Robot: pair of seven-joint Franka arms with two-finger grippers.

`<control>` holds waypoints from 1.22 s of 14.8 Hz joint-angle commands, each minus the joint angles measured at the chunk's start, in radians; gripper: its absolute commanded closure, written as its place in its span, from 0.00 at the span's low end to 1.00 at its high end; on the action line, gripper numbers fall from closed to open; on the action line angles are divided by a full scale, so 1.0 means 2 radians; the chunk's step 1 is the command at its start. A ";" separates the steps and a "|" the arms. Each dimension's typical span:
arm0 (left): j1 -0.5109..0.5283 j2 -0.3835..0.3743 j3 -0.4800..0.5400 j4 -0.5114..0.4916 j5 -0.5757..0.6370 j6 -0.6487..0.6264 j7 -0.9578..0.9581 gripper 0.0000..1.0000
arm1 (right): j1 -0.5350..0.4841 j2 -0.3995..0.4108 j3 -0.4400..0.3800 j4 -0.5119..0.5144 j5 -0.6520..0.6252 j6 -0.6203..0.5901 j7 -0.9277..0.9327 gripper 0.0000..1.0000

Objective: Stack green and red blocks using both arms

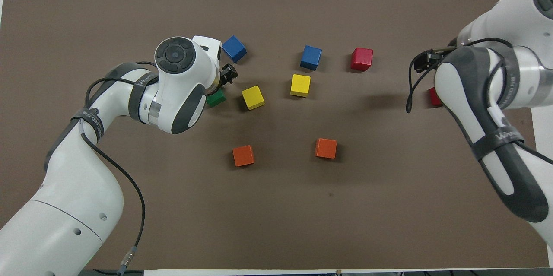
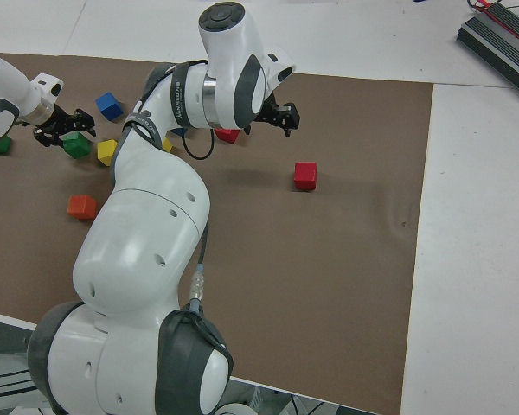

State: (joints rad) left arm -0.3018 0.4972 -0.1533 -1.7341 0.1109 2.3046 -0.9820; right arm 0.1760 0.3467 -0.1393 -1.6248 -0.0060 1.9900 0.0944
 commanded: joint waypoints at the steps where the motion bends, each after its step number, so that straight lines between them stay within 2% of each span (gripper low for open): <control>1: -0.006 -0.027 0.007 -0.049 0.013 0.035 -0.016 0.00 | 0.024 0.081 0.001 0.082 0.003 -0.016 0.080 0.00; 3: -0.006 -0.028 0.007 -0.056 0.013 0.036 -0.016 0.00 | 0.038 0.129 0.007 0.147 0.010 -0.019 0.134 0.00; 4: -0.006 -0.028 0.008 -0.058 0.013 0.036 -0.016 0.04 | 0.041 0.148 0.014 0.166 0.018 -0.021 0.151 0.00; 5: -0.007 -0.030 0.008 -0.059 0.013 0.034 -0.017 0.26 | 0.042 0.160 0.016 0.176 0.020 -0.013 0.167 0.00; 6: -0.007 -0.030 0.008 -0.058 0.013 0.027 -0.017 0.66 | 0.050 0.169 0.016 0.180 0.020 -0.006 0.177 0.00; 7: -0.008 -0.031 0.008 -0.053 0.013 0.007 -0.016 1.00 | 0.054 0.173 0.016 0.181 0.020 -0.003 0.181 0.00; 10: 0.004 -0.038 0.005 0.001 0.033 -0.096 0.021 1.00 | 0.055 0.185 0.016 0.181 0.020 0.016 0.195 0.00; 12: 0.040 -0.083 0.002 -0.009 0.025 -0.138 0.115 1.00 | 0.058 0.191 0.016 0.175 0.016 0.046 0.195 0.00; 14: 0.079 -0.122 0.004 -0.026 -0.010 -0.164 0.229 1.00 | 0.058 0.188 0.016 0.157 0.015 0.063 0.193 0.00; 18: 0.162 -0.125 0.004 -0.026 -0.041 -0.169 0.425 1.00 | 0.062 0.183 0.016 0.125 0.015 0.084 0.193 0.00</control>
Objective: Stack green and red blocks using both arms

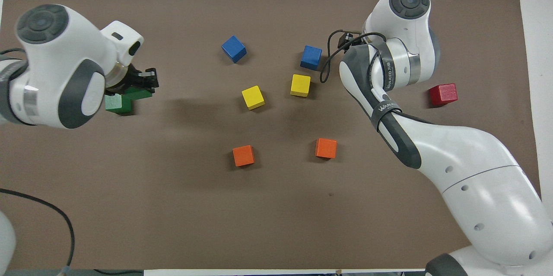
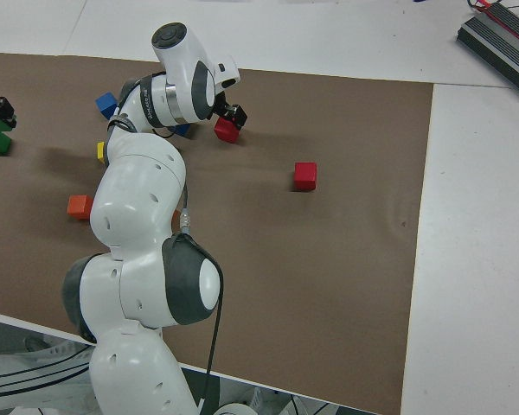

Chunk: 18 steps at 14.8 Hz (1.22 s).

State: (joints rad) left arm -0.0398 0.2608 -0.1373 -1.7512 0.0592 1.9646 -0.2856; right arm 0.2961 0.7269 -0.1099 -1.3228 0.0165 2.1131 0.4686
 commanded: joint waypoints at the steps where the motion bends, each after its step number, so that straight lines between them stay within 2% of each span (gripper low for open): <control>1: 0.041 -0.008 -0.003 -0.019 -0.015 0.003 0.106 1.00 | 0.001 -0.009 0.001 -0.036 0.004 0.031 0.006 0.00; 2: 0.052 -0.008 -0.003 -0.026 -0.015 0.010 0.122 1.00 | 0.001 -0.011 0.001 -0.043 0.004 0.037 0.004 0.02; 3: 0.060 -0.008 -0.002 -0.036 -0.015 0.029 0.128 1.00 | 0.001 -0.012 0.001 -0.045 0.004 0.039 0.003 0.15; 4: 0.065 -0.008 -0.002 -0.047 -0.015 0.045 0.130 1.00 | 0.001 -0.012 0.001 -0.046 0.004 0.039 0.002 0.39; 5: 0.069 -0.008 -0.002 -0.056 -0.015 0.059 0.135 1.00 | 0.001 -0.013 0.001 -0.046 0.004 0.038 0.001 0.76; 6: 0.071 -0.008 -0.001 -0.062 -0.015 0.068 0.141 1.00 | 0.001 -0.013 0.001 -0.046 0.004 0.036 0.001 1.00; 10: 0.087 -0.003 -0.001 -0.086 -0.015 0.098 0.155 1.00 | -0.002 -0.027 0.001 -0.043 0.004 0.007 -0.024 1.00; 12: 0.094 -0.002 -0.001 -0.089 -0.015 0.101 0.162 1.00 | -0.014 -0.069 0.000 -0.060 0.004 -0.025 -0.085 1.00; 14: 0.093 -0.001 -0.001 -0.089 -0.015 0.103 0.163 1.00 | -0.044 -0.145 0.001 -0.136 0.004 -0.035 -0.167 1.00; 16: 0.091 -0.001 -0.002 -0.095 -0.015 0.109 0.161 1.00 | -0.072 -0.225 0.000 -0.237 0.003 -0.008 -0.232 1.00; 18: 0.087 0.000 -0.001 -0.098 -0.015 0.115 0.159 1.00 | -0.103 -0.272 0.000 -0.302 0.003 0.027 -0.309 1.00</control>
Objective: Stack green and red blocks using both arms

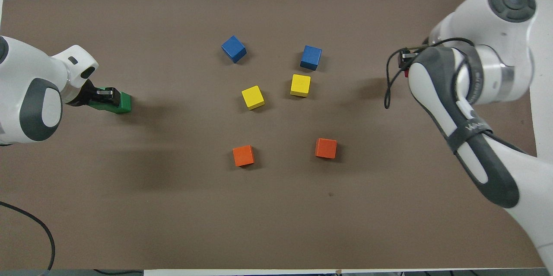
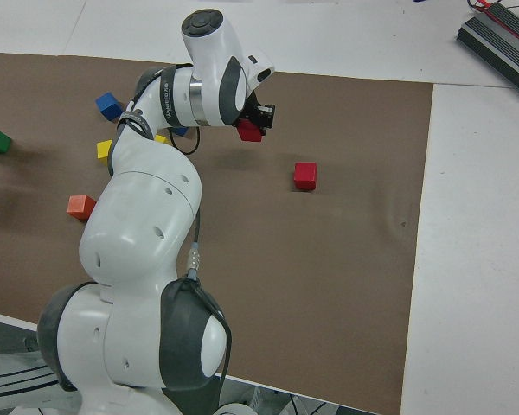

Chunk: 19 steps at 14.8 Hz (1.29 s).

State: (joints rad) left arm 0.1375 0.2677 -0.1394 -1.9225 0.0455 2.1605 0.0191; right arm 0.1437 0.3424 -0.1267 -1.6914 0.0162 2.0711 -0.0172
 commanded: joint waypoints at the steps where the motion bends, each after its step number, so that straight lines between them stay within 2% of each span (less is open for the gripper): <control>1: -0.002 -0.003 -0.001 -0.013 -0.008 0.019 0.005 1.00 | -0.048 -0.091 0.008 -0.139 0.003 0.062 -0.095 1.00; 4: -0.003 -0.003 -0.001 -0.020 -0.008 0.027 0.005 1.00 | -0.078 -0.104 0.008 -0.194 0.004 0.135 -0.166 1.00; 6: -0.004 -0.004 0.000 -0.030 -0.008 0.037 0.004 1.00 | -0.081 -0.093 0.008 -0.194 0.005 0.147 -0.166 1.00; 7: -0.004 -0.005 0.000 -0.033 -0.008 0.041 0.006 0.91 | -0.080 -0.085 0.008 -0.194 0.006 0.159 -0.166 1.00; 8: -0.004 -0.005 0.000 -0.035 -0.008 0.043 0.007 0.49 | -0.080 -0.077 0.008 -0.194 0.006 0.173 -0.166 1.00; 9: -0.004 -0.006 0.000 -0.034 -0.008 0.037 0.008 0.00 | -0.080 -0.069 0.008 -0.193 0.006 0.179 -0.166 1.00; 13: 0.000 -0.011 0.000 -0.034 -0.008 0.027 0.007 0.00 | -0.083 -0.056 0.008 -0.193 0.006 0.198 -0.169 1.00; 17: 0.002 -0.032 0.001 -0.020 -0.008 -0.024 0.006 0.00 | -0.082 -0.054 0.009 -0.193 0.010 0.202 -0.168 1.00; 19: 0.002 -0.039 0.001 0.008 -0.008 -0.064 0.007 0.00 | -0.082 -0.054 0.008 -0.193 0.012 0.202 -0.166 1.00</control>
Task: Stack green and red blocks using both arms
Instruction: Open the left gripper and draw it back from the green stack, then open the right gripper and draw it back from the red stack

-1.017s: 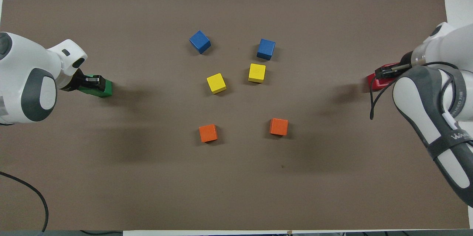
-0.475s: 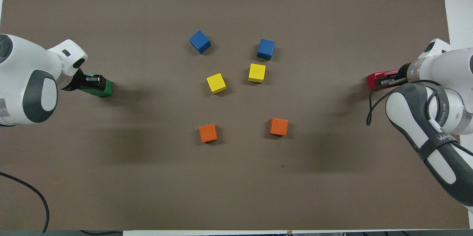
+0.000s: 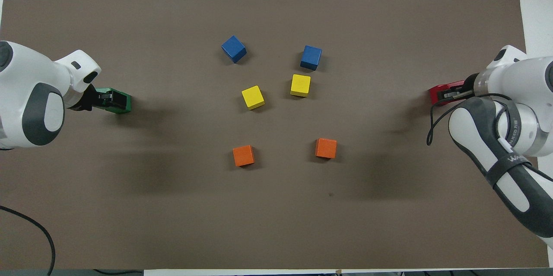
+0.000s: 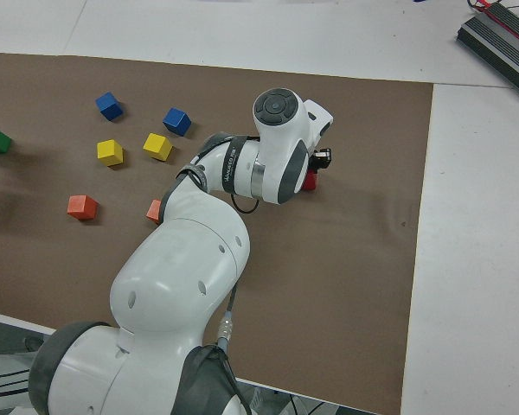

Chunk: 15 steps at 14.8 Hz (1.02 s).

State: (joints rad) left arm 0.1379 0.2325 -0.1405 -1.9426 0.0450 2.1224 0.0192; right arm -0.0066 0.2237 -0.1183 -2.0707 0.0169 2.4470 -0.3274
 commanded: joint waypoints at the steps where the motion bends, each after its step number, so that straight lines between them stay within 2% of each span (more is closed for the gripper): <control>1: 0.003 -0.028 0.001 0.038 -0.008 -0.077 0.007 0.00 | -0.007 0.006 0.005 -0.002 0.011 0.014 -0.011 1.00; 2: 0.003 -0.035 0.001 0.055 -0.008 -0.105 0.006 0.00 | -0.007 0.006 0.005 -0.002 0.012 0.014 -0.011 0.93; 4: 0.002 -0.048 0.000 0.082 -0.007 -0.149 0.006 0.00 | -0.007 0.006 0.005 -0.002 0.012 0.014 -0.010 0.00; 10: -0.001 -0.113 0.000 0.082 -0.007 -0.238 0.003 0.00 | -0.003 0.005 0.004 0.011 0.011 0.000 -0.016 0.00; 15: -0.012 -0.115 0.003 0.083 -0.009 -0.231 0.000 0.00 | 0.019 -0.023 0.005 0.119 0.010 -0.195 0.028 0.00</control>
State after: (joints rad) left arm 0.1350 0.0155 -0.1456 -1.7623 0.0441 1.6645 0.0192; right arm 0.0078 0.2140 -0.1123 -1.9234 0.0182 2.2076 -0.3079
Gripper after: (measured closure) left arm 0.000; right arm 0.000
